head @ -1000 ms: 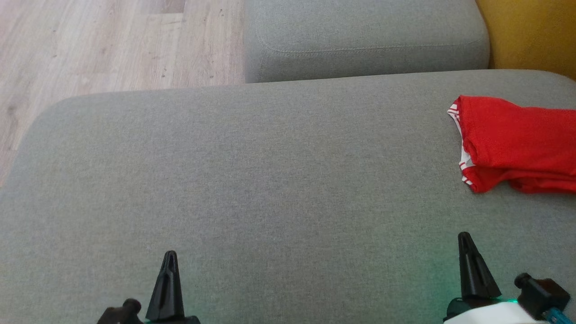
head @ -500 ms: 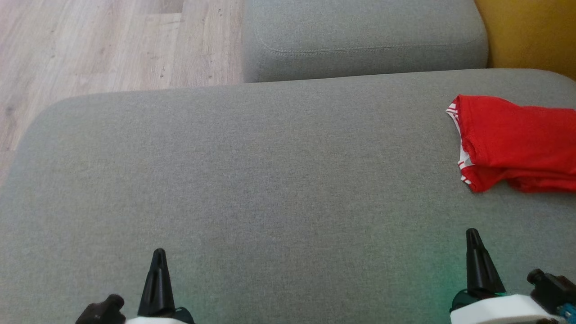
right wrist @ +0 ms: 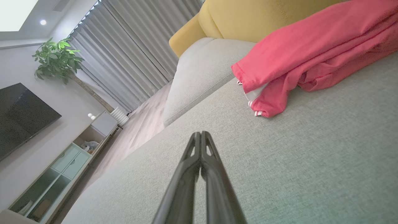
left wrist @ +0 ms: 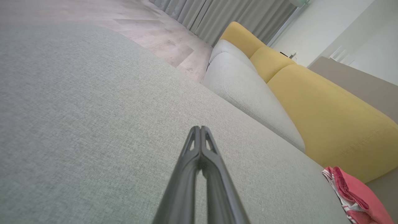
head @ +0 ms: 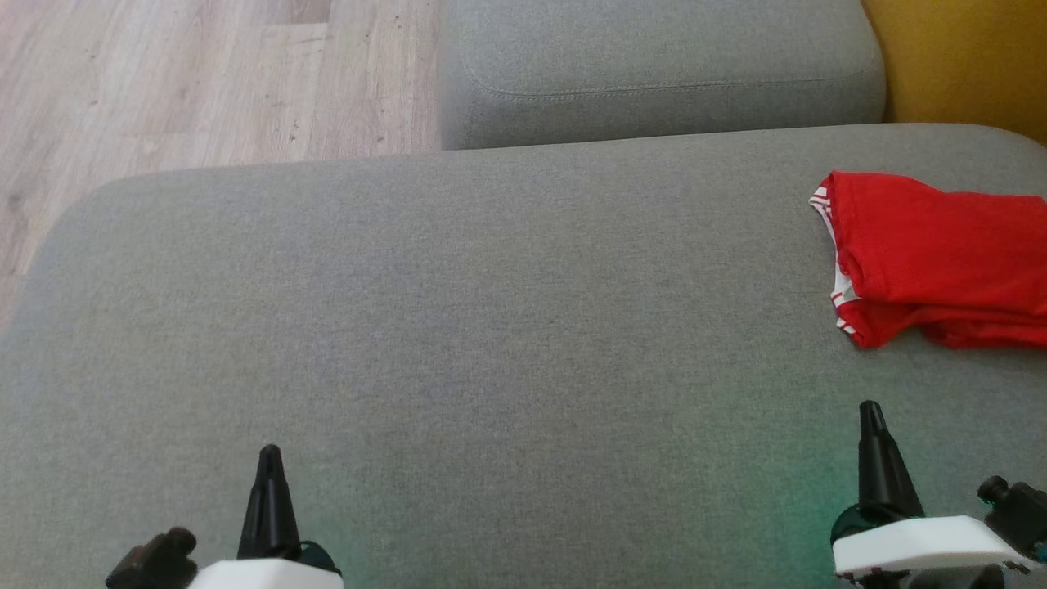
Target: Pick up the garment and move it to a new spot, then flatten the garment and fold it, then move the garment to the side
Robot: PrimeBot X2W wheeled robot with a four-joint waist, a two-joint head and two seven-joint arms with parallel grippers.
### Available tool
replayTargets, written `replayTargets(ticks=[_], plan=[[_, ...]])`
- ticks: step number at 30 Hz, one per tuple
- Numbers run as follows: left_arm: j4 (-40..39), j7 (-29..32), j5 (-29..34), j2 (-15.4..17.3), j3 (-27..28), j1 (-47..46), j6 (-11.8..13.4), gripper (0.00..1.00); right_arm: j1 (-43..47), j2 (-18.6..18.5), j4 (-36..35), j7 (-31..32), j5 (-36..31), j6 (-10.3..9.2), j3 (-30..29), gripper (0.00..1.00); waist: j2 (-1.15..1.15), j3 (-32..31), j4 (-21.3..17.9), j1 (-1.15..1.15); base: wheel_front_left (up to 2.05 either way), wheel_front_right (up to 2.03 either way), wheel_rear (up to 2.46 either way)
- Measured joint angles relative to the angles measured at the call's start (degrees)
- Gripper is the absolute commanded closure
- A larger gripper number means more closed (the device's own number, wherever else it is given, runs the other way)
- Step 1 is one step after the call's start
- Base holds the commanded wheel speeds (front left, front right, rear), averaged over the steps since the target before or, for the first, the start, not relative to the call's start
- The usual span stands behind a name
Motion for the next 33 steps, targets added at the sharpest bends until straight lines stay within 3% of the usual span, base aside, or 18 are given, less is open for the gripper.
replayTargets(ticks=[33], plan=[[1.76, 5.27, -21.96, 0.21, 3.88, -3.52, -2.05, 1.00, -4.02, -0.43, 1.90, 5.21, 22.71, 0.00, -2.27, 1.00, 0.00, 0.12, -0.51, 0.00, 0.00, 0.00, 0.00]])
